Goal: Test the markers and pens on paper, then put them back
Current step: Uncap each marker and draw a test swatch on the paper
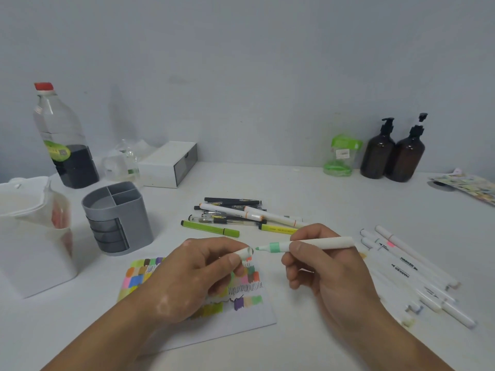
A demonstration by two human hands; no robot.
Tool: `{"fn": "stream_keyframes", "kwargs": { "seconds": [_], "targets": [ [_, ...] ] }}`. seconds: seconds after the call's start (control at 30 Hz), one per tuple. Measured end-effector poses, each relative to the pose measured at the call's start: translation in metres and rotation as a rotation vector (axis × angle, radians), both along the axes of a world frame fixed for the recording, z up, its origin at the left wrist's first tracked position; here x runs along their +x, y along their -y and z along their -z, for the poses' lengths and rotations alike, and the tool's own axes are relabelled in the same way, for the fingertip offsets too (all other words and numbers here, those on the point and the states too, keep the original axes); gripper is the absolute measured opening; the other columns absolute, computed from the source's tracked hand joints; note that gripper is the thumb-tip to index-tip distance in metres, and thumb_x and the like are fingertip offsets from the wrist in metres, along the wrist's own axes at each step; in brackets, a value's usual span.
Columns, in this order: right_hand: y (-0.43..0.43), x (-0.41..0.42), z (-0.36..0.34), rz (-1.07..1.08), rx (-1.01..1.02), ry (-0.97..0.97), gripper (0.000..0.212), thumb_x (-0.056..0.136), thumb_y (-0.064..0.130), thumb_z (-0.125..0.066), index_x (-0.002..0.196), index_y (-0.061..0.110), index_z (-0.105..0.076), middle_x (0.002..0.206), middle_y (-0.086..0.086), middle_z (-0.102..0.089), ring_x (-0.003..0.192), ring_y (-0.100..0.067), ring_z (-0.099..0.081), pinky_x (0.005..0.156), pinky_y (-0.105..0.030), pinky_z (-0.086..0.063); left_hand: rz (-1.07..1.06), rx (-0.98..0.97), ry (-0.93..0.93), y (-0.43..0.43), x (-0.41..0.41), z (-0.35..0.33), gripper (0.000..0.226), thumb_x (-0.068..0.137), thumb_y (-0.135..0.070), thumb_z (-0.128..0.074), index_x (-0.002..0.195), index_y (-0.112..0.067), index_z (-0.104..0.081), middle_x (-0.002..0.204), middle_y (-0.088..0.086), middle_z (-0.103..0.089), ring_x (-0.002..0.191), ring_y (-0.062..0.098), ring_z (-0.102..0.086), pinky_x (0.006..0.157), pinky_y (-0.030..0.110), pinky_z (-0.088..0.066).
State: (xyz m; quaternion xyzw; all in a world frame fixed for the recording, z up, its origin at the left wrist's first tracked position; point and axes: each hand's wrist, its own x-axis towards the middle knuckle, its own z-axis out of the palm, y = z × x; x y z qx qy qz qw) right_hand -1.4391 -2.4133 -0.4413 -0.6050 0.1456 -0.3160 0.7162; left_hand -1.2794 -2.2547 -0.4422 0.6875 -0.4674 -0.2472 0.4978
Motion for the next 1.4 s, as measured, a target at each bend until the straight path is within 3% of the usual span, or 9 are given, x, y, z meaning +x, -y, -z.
{"fn": "stream_keyframes", "kwargs": {
  "seconds": [0.2, 0.33, 0.5, 0.77, 1.0, 1.07, 1.2, 1.27, 1.4],
  "targets": [
    [-0.003, -0.001, -0.001, -0.012, -0.090, -0.039, 0.001, 0.075, 0.016, -0.072, 0.076, 0.016, -0.072, 0.067, -0.015, -0.069, 0.056, -0.023, -0.061, 0.051, -0.027, -0.050, 0.011, 0.014, 0.036, -0.001, 0.002, 0.001, 0.022, 0.102, -0.027, -0.055, 0.109, -0.032, -0.076, 0.077, 0.003, -0.065, 0.062, 0.012, -0.047, 0.058, 0.024, -0.040],
    [-0.003, -0.002, -0.003, -0.007, -0.101, -0.044, 0.001, 0.074, 0.016, -0.072, 0.075, 0.016, -0.073, 0.067, -0.015, -0.069, 0.055, -0.023, -0.061, 0.051, -0.027, -0.050, 0.022, -0.013, 0.011, -0.001, 0.002, 0.003, 0.022, 0.102, -0.023, -0.057, 0.107, -0.033, -0.076, 0.076, -0.005, -0.067, 0.061, 0.011, -0.048, 0.057, 0.021, -0.042],
    [-0.007, -0.002, -0.004, -0.034, -0.161, -0.071, 0.004, 0.074, 0.016, -0.073, 0.078, 0.017, -0.075, 0.067, -0.015, -0.071, 0.056, -0.021, -0.063, 0.052, -0.027, -0.051, 0.065, -0.073, -0.091, 0.000, -0.001, 0.002, 0.011, 0.098, -0.025, -0.061, 0.098, -0.030, -0.071, 0.082, 0.006, -0.074, 0.060, 0.016, -0.050, 0.058, 0.025, -0.045],
    [-0.010, -0.003, -0.006, -0.089, -0.028, -0.052, 0.019, 0.066, 0.017, -0.091, 0.078, 0.013, -0.076, 0.072, -0.019, -0.071, 0.060, -0.022, -0.065, 0.054, -0.025, -0.053, 0.056, -0.203, -0.282, 0.002, -0.006, -0.001, 0.016, 0.086, -0.020, -0.065, 0.093, -0.009, -0.074, 0.078, 0.017, -0.072, 0.057, 0.022, -0.052, 0.056, 0.025, -0.048],
    [-0.013, -0.004, -0.008, -0.097, 0.036, -0.041, 0.026, 0.058, 0.027, -0.085, 0.079, 0.013, -0.078, 0.072, -0.019, -0.072, 0.060, -0.022, -0.065, 0.053, -0.025, -0.054, 0.019, -0.245, -0.311, 0.003, -0.007, -0.002, 0.014, 0.086, -0.015, -0.066, 0.093, -0.007, -0.075, 0.074, 0.017, -0.068, 0.055, 0.022, -0.053, 0.054, 0.024, -0.048],
    [-0.009, -0.005, -0.010, -0.079, -0.033, -0.097, 0.028, 0.058, 0.018, -0.094, 0.082, 0.012, -0.079, 0.074, -0.017, -0.072, 0.061, -0.021, -0.065, 0.055, -0.025, -0.053, -0.005, -0.238, -0.265, 0.004, -0.007, -0.001, 0.012, 0.092, -0.009, -0.064, 0.092, -0.011, -0.075, 0.073, 0.013, -0.068, 0.056, 0.020, -0.054, 0.055, 0.021, -0.047],
    [0.006, -0.016, -0.020, -0.076, -0.160, -0.186, 0.016, 0.074, 0.021, -0.078, 0.086, 0.011, -0.081, 0.075, -0.009, -0.073, 0.063, -0.017, -0.064, 0.057, -0.025, -0.053, -0.072, -0.186, -0.155, 0.005, -0.002, 0.000, 0.022, 0.098, -0.008, -0.061, 0.095, -0.024, -0.076, 0.074, 0.004, -0.070, 0.061, 0.017, -0.057, 0.060, 0.024, -0.050],
    [0.010, -0.021, -0.022, -0.058, -0.335, -0.289, 0.005, 0.078, 0.020, -0.084, 0.082, 0.019, -0.081, 0.071, -0.001, -0.073, 0.061, -0.011, -0.064, 0.058, -0.021, -0.052, -0.127, -0.133, -0.014, 0.003, 0.003, 0.002, 0.021, 0.099, -0.015, -0.062, 0.095, -0.032, -0.074, 0.072, -0.002, -0.070, 0.061, 0.014, -0.058, 0.062, 0.026, -0.051],
    [-0.008, -0.013, -0.009, 0.017, -0.769, -0.523, 0.010, 0.077, 0.034, -0.085, 0.077, 0.037, -0.075, 0.069, 0.015, -0.072, 0.056, 0.001, -0.057, 0.059, -0.011, -0.045, -0.104, -0.073, 0.142, 0.004, -0.001, 0.006, 0.019, 0.098, -0.020, -0.063, 0.095, -0.036, -0.072, 0.069, -0.006, -0.067, 0.059, 0.006, -0.058, 0.059, 0.021, -0.048]
  ]
}}
